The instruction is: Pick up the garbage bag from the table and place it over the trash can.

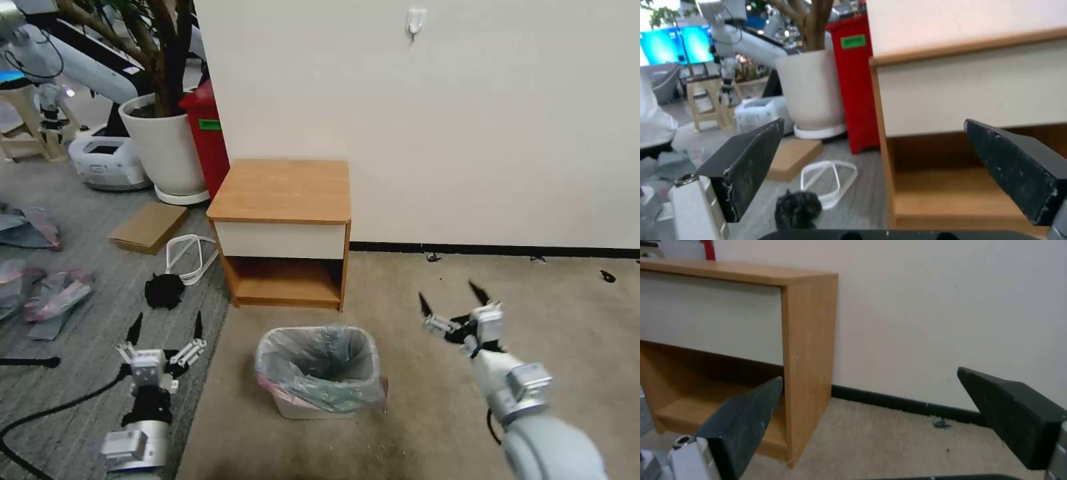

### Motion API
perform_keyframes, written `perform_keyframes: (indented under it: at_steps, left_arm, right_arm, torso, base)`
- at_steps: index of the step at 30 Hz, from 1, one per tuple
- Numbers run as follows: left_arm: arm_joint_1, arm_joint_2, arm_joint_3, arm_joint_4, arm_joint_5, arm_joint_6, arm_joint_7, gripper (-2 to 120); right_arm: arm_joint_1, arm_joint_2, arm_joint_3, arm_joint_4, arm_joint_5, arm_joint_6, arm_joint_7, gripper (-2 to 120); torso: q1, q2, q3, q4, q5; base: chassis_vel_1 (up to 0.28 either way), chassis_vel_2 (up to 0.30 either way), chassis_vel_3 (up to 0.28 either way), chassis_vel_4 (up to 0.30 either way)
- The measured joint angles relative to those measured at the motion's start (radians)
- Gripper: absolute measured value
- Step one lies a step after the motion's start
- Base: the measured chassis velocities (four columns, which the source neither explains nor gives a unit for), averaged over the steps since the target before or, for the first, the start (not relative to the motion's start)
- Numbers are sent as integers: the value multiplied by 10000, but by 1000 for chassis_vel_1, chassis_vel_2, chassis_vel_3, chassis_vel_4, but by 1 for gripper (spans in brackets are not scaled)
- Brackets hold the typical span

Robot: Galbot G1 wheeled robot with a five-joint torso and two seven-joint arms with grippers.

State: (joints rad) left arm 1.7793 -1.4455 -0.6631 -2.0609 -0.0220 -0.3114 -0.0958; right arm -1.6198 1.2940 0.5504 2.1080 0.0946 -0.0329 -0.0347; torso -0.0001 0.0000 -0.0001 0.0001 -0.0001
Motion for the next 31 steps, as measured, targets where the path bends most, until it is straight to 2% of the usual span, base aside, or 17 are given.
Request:
perform_keyframes:
  at_steps: [7,15,31]
  left_arm:
    - [-234,-352,157,691,187,-332,-54,100]
    - [-353,-470,191,805,227,-412,-79,100]
    - [-357,-570,186,846,240,-401,-85,100]
  right_arm:
    - [-200,472,-149,-531,-453,354,332,100]
    - [-227,726,37,-675,-635,432,717,100]
    - [-214,757,95,-693,-625,457,745,100]
  torso:
    - [0,0,0,-1,1]
    - [0,0,0,-2,1]
    - [1,0,0,-1,1]
  base:
    - [0,0,0,0]
    - [0,0,0,0]
    - [0,0,0,0]
